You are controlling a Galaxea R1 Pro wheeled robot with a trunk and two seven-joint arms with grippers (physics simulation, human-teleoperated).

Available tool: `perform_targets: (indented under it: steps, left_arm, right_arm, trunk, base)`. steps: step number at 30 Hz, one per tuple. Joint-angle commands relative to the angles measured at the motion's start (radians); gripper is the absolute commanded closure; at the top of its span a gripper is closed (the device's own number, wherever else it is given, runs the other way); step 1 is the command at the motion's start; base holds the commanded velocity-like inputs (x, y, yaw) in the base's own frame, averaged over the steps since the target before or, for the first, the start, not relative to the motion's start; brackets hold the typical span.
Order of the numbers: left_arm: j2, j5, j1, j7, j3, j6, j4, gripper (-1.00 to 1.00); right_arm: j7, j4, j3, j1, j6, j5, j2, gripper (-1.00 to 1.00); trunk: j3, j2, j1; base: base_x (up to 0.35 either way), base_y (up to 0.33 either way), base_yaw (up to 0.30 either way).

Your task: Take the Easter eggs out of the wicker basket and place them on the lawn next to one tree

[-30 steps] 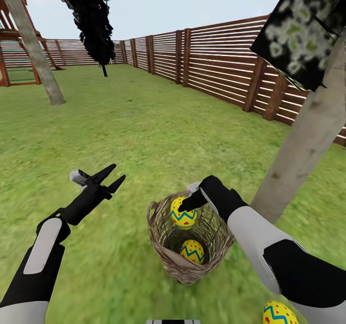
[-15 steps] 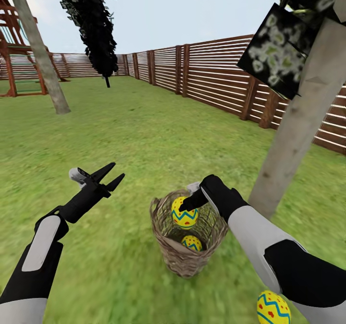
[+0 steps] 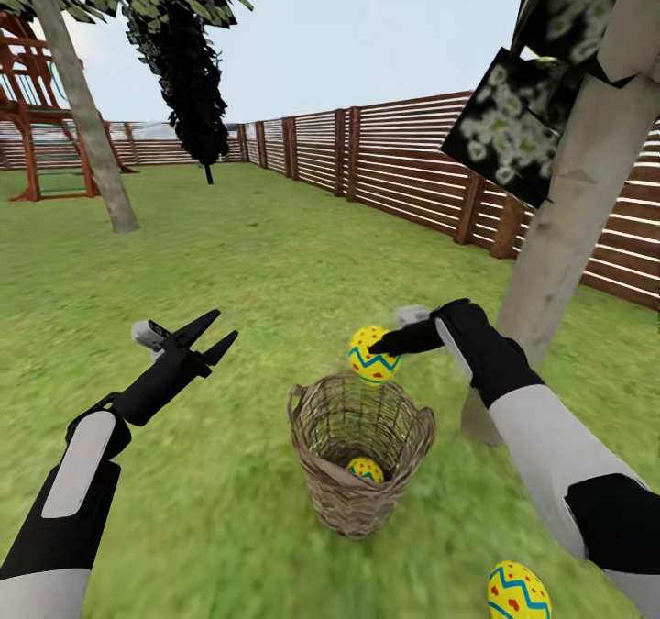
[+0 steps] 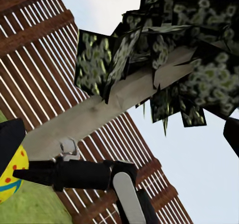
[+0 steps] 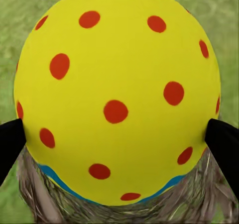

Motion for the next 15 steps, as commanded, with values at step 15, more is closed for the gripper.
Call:
perform_targets:
  steps: [15]
  left_arm:
    - [-0.001,0.001,-0.001,0.000,0.001,0.004,0.002,-1.00]
  right_arm:
    - [-0.001,-0.031,0.005,0.002,0.001,-0.338,-0.224,1.00]
  trunk:
    - [0.046,0.105,-0.058]
  base:
    - [-0.151,0.000,0.000]
